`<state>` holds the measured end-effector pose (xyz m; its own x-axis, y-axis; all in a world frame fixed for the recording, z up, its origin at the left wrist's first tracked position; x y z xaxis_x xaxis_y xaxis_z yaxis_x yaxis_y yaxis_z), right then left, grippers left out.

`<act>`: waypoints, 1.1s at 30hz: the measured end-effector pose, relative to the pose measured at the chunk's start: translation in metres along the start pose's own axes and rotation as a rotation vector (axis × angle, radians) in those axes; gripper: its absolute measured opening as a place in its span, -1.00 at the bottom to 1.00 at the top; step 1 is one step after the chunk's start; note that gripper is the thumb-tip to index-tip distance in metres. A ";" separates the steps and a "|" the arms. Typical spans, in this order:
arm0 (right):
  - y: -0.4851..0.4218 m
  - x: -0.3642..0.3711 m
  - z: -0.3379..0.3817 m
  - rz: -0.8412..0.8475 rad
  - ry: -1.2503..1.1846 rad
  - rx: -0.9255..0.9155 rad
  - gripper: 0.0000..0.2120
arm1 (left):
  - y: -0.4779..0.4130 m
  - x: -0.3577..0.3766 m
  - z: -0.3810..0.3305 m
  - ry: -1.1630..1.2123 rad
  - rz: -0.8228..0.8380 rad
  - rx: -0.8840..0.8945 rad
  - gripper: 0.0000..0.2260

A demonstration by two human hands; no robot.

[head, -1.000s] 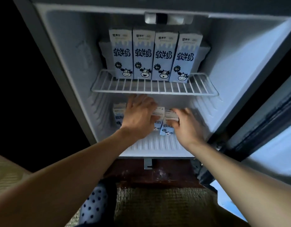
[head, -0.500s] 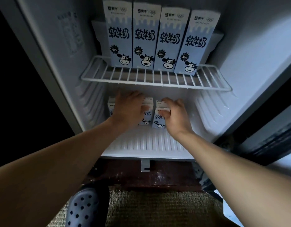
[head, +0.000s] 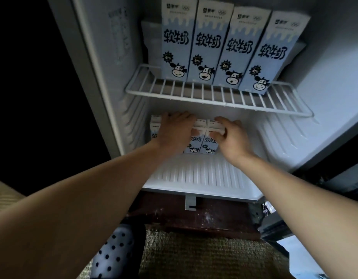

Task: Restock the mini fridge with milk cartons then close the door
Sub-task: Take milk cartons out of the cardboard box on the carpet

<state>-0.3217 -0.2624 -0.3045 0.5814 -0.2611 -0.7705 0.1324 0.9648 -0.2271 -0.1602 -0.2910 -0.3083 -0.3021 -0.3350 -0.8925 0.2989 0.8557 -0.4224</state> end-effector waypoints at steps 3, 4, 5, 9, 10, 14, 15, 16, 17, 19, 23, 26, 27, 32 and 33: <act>0.001 0.004 0.001 0.063 0.048 0.004 -0.42 | 0.000 -0.001 0.002 -0.019 0.038 0.027 -0.62; 0.003 0.004 0.003 0.085 0.073 -0.001 -0.37 | 0.001 -0.002 0.001 -0.023 0.063 0.038 -0.55; 0.006 0.004 0.005 0.109 0.099 -0.002 -0.32 | 0.002 -0.003 0.000 -0.020 0.092 0.044 -0.47; 0.028 -0.003 0.012 0.206 0.165 0.009 -0.19 | 0.007 -0.017 -0.002 0.000 0.176 0.018 -0.28; 0.034 -0.008 0.015 0.209 0.183 -0.005 -0.17 | 0.011 -0.023 -0.003 0.014 0.192 0.017 -0.27; 0.060 -0.034 0.032 0.252 0.267 -0.032 -0.17 | 0.041 -0.055 -0.009 0.014 0.319 0.001 -0.25; 0.070 -0.041 0.037 0.271 0.279 -0.027 -0.17 | 0.053 -0.063 -0.010 -0.018 0.360 0.006 -0.25; 0.079 -0.049 0.044 0.290 0.288 -0.022 -0.19 | 0.065 -0.073 -0.011 -0.063 0.391 0.019 -0.27; 0.090 -0.056 0.053 0.317 0.304 -0.025 -0.21 | 0.078 -0.085 -0.013 -0.108 0.415 0.041 -0.29; 0.108 -0.075 0.071 0.360 0.321 -0.009 -0.29 | 0.101 -0.114 -0.022 -0.144 0.449 0.097 -0.34; 0.158 -0.103 0.128 0.383 0.275 -0.056 -0.41 | 0.148 -0.186 -0.035 -0.134 0.388 0.056 -0.41; 0.205 -0.112 0.183 0.424 0.238 -0.146 -0.41 | 0.190 -0.241 -0.035 -0.142 0.364 0.017 -0.42; 0.222 -0.114 0.203 0.436 0.228 -0.182 -0.40 | 0.206 -0.262 -0.032 -0.144 0.366 0.016 -0.41; 0.296 -0.129 0.306 0.504 0.151 -0.381 -0.43 | 0.291 -0.373 -0.007 -0.176 0.236 0.031 -0.47; 0.312 -0.128 0.328 0.520 0.151 -0.432 -0.43 | 0.313 -0.394 -0.001 -0.198 0.221 0.018 -0.48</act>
<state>-0.0917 0.0817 -0.0810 0.3600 0.2008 -0.9111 -0.4831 0.8756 0.0021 0.0511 0.1088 -0.0889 -0.0458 -0.2134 -0.9759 0.3540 0.9101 -0.2156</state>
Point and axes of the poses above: each hand's wrist, its own y-axis away from the middle knuckle, its own x-axis out of the palm, z = x × y, the point moved 6 cm from there along -y, towards the middle knuckle, and after that the axes turned 6 degrees about -z, right-handed, at the moved point
